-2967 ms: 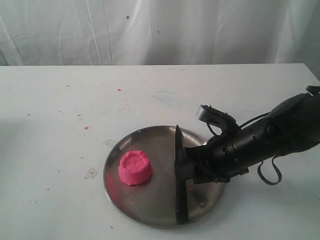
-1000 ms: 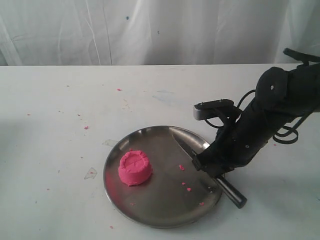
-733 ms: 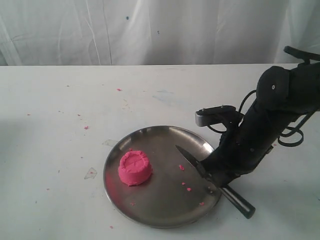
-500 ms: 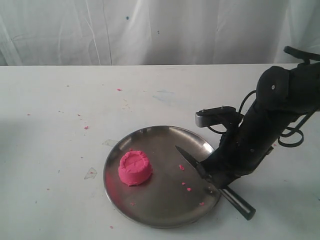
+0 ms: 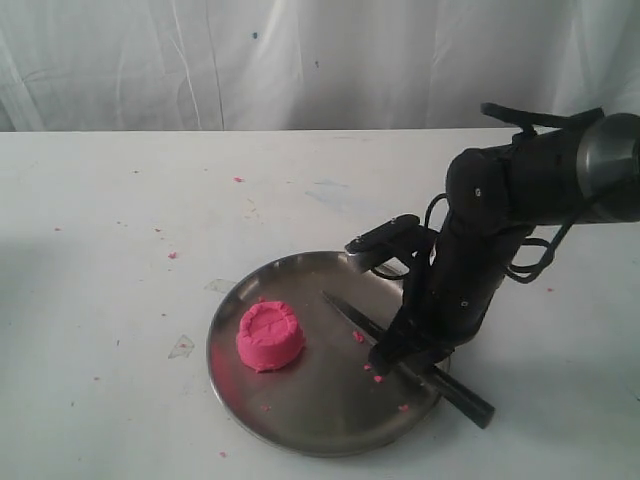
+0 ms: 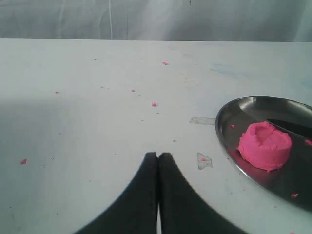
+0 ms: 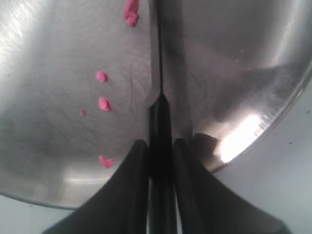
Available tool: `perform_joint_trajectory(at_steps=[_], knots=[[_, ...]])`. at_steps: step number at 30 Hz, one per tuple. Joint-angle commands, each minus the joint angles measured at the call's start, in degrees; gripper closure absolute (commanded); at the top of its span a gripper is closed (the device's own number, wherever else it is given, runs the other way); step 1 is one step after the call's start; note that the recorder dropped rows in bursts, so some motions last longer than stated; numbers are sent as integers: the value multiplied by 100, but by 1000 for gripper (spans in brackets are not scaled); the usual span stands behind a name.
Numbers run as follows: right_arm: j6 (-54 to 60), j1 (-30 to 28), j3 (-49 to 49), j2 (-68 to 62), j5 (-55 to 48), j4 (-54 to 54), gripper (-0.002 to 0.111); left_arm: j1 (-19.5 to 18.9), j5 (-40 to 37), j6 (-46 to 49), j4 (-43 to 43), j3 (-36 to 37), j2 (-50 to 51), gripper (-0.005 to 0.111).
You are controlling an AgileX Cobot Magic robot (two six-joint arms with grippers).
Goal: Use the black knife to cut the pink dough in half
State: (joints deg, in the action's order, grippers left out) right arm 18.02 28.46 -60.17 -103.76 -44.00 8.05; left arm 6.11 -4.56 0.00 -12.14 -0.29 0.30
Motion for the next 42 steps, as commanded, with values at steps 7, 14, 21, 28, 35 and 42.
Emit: perform_joint_trajectory(at_steps=[7,14,21,28,35,42], knots=[[-23,179,-125,-339,-270,-228,82,23,-6,0,-21,29,-30,107],[-89,179,-125,-376,-320,-314,85,23,-6,0,-21,29,-30,107],[-203,179,-209,-309,-365,-325,108,23,-6,0,-21,29,-30,107],[-556,179,-330,348,-593,-805,108,23,-6,0,-21,29,-30,107],[-1082,978,-515,1037,-1369,-1734,108,23,-6,0,-21,29,-30,107],[-1409,1553,-598,1037,-1384,-2077,108,23,-6,0,-21,29,-30,107]])
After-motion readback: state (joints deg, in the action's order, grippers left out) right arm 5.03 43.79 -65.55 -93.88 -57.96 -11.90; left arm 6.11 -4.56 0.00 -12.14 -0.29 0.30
